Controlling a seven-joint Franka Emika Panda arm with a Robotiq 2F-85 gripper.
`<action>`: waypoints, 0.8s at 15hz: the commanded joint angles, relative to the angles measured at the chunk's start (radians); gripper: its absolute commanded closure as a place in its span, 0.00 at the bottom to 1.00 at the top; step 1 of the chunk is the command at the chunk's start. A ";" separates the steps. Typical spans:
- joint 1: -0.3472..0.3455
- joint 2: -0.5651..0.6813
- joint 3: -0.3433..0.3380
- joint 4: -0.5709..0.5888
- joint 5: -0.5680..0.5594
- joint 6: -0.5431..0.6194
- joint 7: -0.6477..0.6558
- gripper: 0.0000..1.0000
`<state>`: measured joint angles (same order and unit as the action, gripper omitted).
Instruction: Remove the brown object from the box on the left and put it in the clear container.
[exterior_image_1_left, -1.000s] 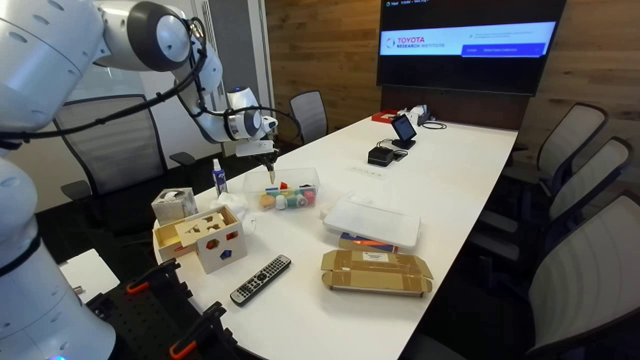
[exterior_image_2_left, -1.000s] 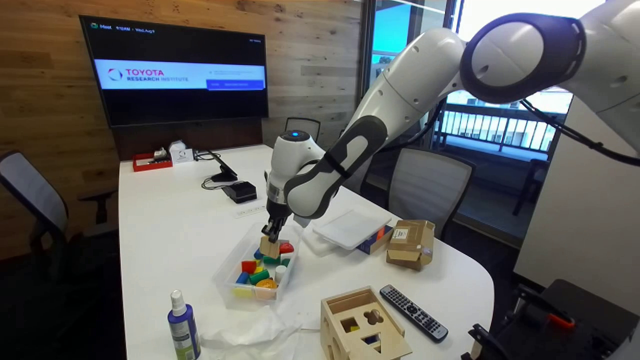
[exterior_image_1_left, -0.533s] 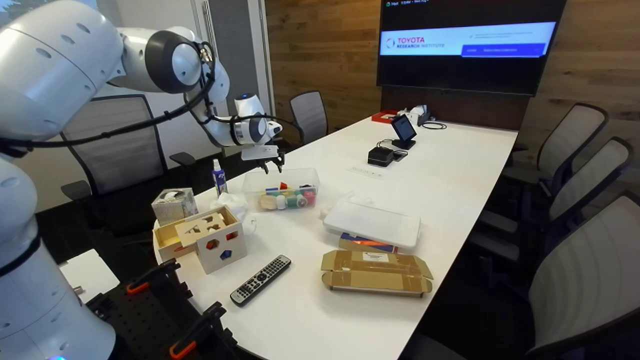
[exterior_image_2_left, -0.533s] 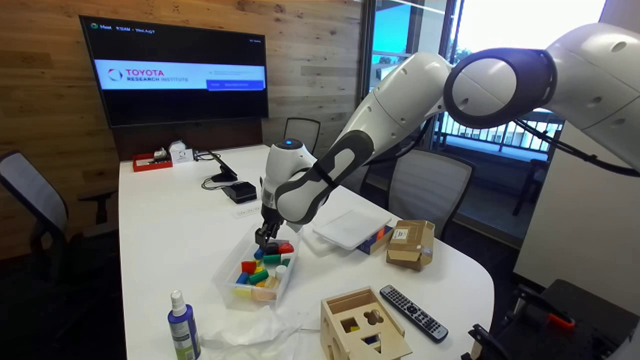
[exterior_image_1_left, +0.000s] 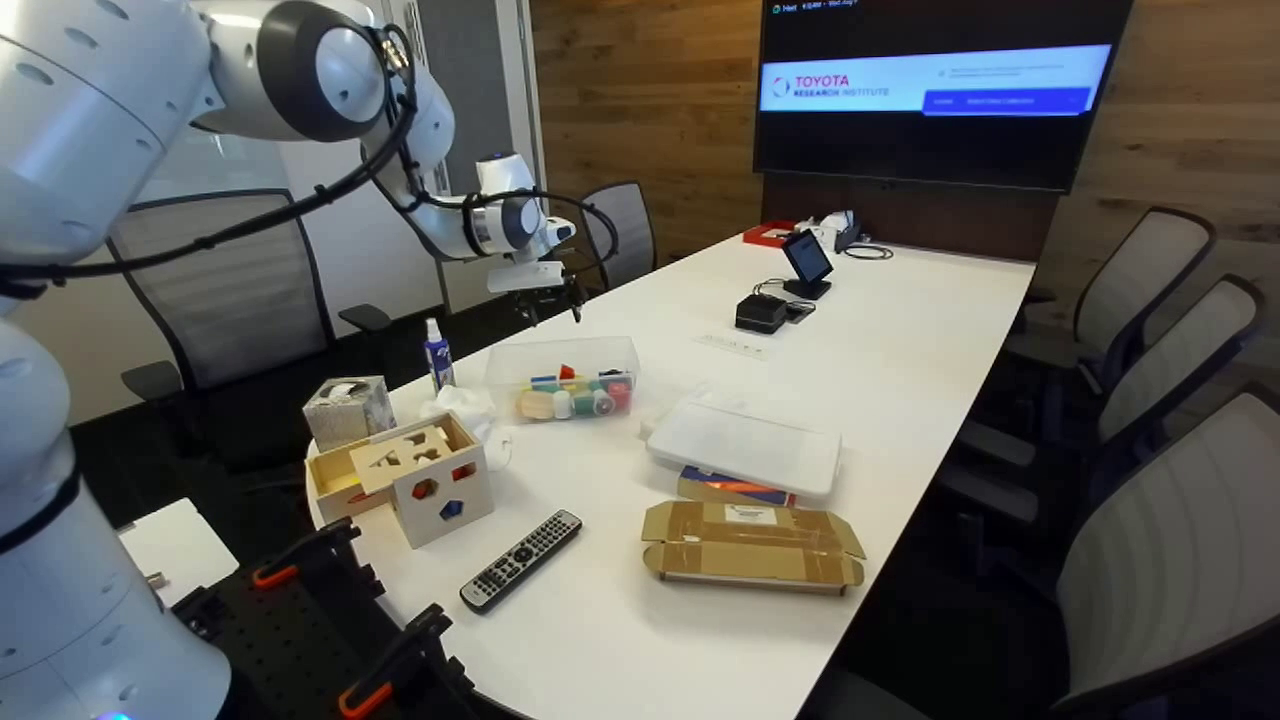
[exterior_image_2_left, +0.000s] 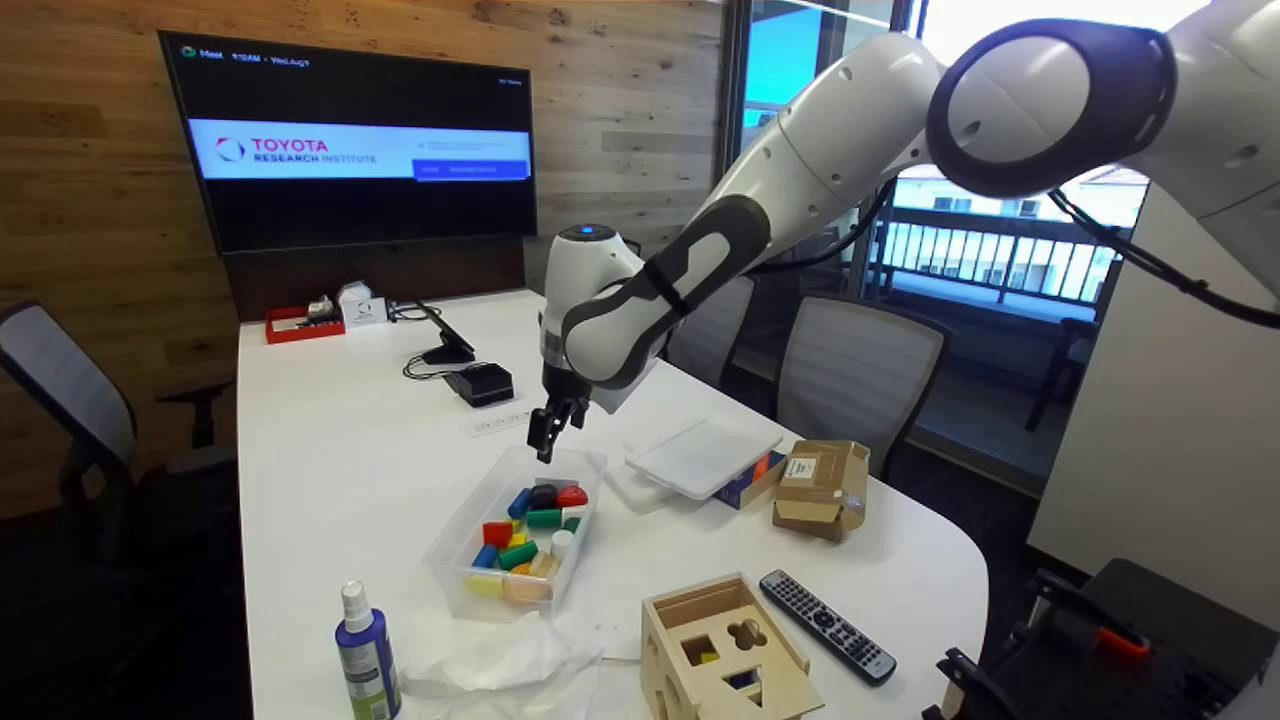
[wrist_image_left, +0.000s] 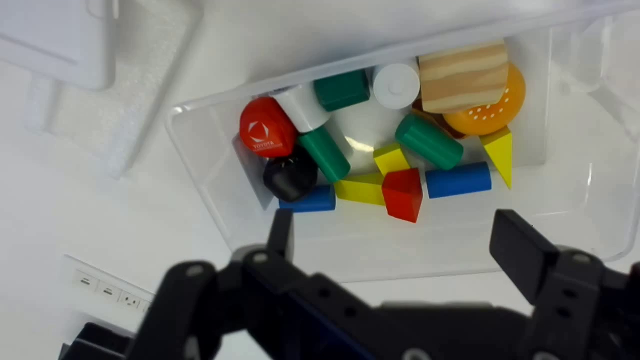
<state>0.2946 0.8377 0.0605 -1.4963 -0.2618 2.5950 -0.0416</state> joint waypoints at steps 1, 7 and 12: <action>-0.037 -0.214 0.031 -0.212 0.026 -0.106 -0.038 0.00; -0.122 -0.481 0.102 -0.515 0.103 -0.162 -0.120 0.00; -0.187 -0.617 0.135 -0.728 0.212 -0.123 -0.250 0.00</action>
<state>0.1462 0.3221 0.1745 -2.0852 -0.1076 2.4410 -0.2153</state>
